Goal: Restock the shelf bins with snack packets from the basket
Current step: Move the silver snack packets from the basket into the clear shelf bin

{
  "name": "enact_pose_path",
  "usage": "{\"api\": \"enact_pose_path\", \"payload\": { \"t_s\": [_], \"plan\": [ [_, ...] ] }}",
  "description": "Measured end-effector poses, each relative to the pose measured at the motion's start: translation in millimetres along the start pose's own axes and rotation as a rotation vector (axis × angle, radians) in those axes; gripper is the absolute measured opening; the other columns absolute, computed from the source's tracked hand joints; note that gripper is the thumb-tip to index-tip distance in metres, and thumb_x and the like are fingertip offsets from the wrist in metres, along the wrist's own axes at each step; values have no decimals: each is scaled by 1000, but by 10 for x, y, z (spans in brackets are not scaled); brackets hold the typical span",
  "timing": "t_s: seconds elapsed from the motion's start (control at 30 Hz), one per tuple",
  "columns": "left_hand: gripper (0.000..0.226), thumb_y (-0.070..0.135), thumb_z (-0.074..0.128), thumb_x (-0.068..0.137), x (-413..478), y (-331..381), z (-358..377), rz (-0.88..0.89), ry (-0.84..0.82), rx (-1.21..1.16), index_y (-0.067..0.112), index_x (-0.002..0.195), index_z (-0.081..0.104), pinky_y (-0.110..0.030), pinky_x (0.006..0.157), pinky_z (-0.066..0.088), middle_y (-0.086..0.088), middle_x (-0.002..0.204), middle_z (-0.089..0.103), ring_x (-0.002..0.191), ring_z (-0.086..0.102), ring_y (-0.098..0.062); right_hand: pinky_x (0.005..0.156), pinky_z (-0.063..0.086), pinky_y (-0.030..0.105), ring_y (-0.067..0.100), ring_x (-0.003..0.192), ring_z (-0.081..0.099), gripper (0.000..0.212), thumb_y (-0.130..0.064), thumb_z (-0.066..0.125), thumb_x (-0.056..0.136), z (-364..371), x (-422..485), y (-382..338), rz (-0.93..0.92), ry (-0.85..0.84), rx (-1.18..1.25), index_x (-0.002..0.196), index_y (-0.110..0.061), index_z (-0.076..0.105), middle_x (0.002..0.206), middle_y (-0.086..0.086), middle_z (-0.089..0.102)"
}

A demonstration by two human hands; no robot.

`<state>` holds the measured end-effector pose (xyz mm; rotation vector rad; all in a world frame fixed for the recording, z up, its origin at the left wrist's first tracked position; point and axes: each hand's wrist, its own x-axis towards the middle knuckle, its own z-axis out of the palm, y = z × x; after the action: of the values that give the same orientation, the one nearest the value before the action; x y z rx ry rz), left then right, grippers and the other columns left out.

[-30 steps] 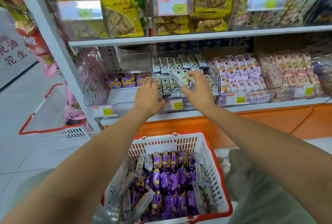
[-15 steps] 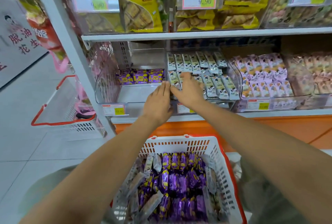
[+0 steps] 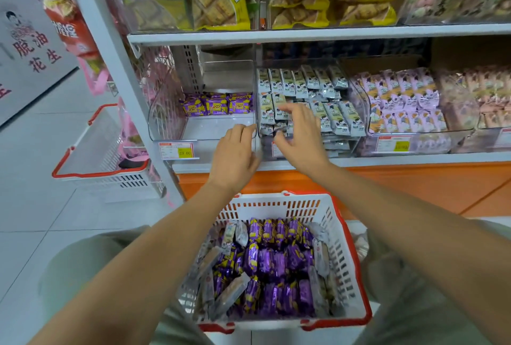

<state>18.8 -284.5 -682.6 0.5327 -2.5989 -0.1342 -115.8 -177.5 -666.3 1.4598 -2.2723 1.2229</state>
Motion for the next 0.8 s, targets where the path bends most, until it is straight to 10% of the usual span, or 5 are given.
{"api": "enact_pose_path", "payload": {
  "t_s": [0.17, 0.47, 0.8],
  "plan": [
    [40, 26, 36, 79, -627, -17, 267, -30, -59, -20, 9, 106, 61, -39, 67, 44, -10, 97, 57, 88, 56, -34, 87, 41, 35, 15, 96, 51, 33, -17, 50, 83, 189, -584, 68, -76, -117, 69, 115, -10, 54, 107, 1, 55],
    [53, 25, 50, 95, -1732, -345, 994, -518, -721, 22, 7, 142, 34, -39, 91, 46, -18, 139, 48, 121, 50, -33, 91, 42, 36, 27, 111, 54, 37, -17, 55, 94, 943, -1527, 436, 188, -771, -100, 130, -11, 50, 126, 10, 51],
    [49, 2, 46, 87, -1933, -598, 1424, -629, -895, 187, 5, 135, 36, -42, 93, 49, -19, 126, 55, 114, 52, -33, 92, 44, 38, 33, 120, 51, 59, -28, 49, 101, 1781, -1617, 598, 328, -1146, -134, 153, -25, 20, 154, 14, 27]
  ]
}}
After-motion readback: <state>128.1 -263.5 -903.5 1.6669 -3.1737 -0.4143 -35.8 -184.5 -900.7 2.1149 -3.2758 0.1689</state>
